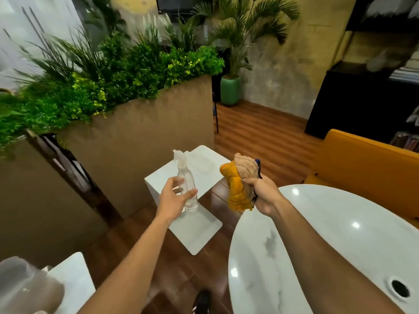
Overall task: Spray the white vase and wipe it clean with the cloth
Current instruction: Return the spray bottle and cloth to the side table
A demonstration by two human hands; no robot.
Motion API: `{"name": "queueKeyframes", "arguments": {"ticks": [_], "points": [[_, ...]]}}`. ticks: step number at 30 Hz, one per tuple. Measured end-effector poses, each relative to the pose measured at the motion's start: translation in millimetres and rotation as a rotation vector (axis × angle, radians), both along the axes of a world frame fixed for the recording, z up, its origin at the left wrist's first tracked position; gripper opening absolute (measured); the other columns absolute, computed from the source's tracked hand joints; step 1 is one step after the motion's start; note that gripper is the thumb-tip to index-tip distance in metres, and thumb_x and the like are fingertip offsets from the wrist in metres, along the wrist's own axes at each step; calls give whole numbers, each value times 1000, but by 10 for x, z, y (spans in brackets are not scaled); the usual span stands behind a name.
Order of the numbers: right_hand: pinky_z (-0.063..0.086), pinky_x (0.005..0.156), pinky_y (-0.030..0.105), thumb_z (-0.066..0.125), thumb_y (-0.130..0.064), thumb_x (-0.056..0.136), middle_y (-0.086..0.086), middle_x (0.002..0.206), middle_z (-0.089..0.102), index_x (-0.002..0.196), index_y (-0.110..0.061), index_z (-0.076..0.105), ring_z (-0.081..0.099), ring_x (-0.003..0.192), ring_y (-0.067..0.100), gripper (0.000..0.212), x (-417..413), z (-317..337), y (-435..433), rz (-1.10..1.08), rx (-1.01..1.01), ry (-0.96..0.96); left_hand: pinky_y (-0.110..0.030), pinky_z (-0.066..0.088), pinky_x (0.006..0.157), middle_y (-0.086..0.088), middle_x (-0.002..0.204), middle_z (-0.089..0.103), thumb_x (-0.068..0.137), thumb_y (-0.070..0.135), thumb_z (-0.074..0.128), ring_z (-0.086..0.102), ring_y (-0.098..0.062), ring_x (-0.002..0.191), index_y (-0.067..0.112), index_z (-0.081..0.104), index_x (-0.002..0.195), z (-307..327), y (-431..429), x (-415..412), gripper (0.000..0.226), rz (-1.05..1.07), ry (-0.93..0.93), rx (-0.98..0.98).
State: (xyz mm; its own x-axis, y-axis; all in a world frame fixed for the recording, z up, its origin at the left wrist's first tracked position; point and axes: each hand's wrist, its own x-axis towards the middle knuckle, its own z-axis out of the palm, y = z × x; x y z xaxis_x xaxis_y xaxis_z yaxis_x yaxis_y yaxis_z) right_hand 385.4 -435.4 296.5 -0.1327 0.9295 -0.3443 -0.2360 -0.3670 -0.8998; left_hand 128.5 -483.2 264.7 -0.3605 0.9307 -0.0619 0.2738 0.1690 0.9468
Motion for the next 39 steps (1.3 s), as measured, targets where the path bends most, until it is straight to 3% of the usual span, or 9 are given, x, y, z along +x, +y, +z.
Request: {"name": "queueKeyframes", "arguments": {"ticks": [3,6,11,19,23,28,33,37,39], "points": [[62,60,37,54,-2,100,10,96,80,120,-15,68,78,80,26,28,-184,-115,384,-24,-43,22,-32,53,89,7,120,62,76,33,87,60,-16,111,25,58,117,-144,411,-157,50,41,10,1],[64,62,41,52,-2,101,11,92,80,117,-15,69,77,74,27,26,-449,-263,841,-52,-74,25,-35,53,92,6,123,63,77,33,86,61,-16,111,26,59,119,-326,931,-373,50,69,35,-25],[62,68,44,52,-1,99,17,106,78,125,-8,68,76,87,34,31,-940,-548,1600,-91,-113,1,-40,52,94,5,130,62,82,32,83,61,-21,116,28,56,123,-623,1761,-687,49,104,62,-71],[53,86,71,56,-5,96,26,113,73,124,-3,69,71,97,46,31,-1518,-1119,2803,-152,-197,-24,-28,44,90,10,121,56,86,24,79,53,-11,107,25,51,131,-1169,3136,-1115,53,103,-9,-83],[47,81,76,61,-14,93,35,115,67,120,-1,72,65,92,46,32,-1683,-1416,3212,-156,-206,18,-26,47,84,9,117,62,84,20,81,59,-13,107,23,53,125,-1474,3765,-1288,49,63,-18,-88],[43,82,85,61,-12,89,35,118,67,118,-3,74,66,99,53,33,-1820,-1772,3563,-177,-243,41,-35,53,94,4,125,64,83,26,82,62,-21,116,24,51,130,-1901,4462,-1343,56,-6,74,-152],[47,86,76,53,-2,96,28,105,74,97,-6,81,69,90,48,29,-1902,-1997,3840,-181,-261,34,-40,50,98,-3,133,63,87,29,78,60,-27,120,19,50,130,-2246,4894,-1330,53,-61,194,-193],[52,89,70,53,-1,97,25,105,76,107,-3,77,73,90,44,26,-1914,-2120,3935,-187,-285,48,-37,50,93,-2,129,64,88,31,77,62,-27,117,20,50,129,-2441,5082,-1338,50,-84,242,-206],[51,88,69,52,-1,98,24,99,77,97,-5,80,74,81,39,28,-1907,-2185,3958,-182,-303,48,-35,49,91,-2,129,64,88,34,76,62,-26,116,21,50,129,-2505,5147,-1341,50,-92,255,-209]]}}
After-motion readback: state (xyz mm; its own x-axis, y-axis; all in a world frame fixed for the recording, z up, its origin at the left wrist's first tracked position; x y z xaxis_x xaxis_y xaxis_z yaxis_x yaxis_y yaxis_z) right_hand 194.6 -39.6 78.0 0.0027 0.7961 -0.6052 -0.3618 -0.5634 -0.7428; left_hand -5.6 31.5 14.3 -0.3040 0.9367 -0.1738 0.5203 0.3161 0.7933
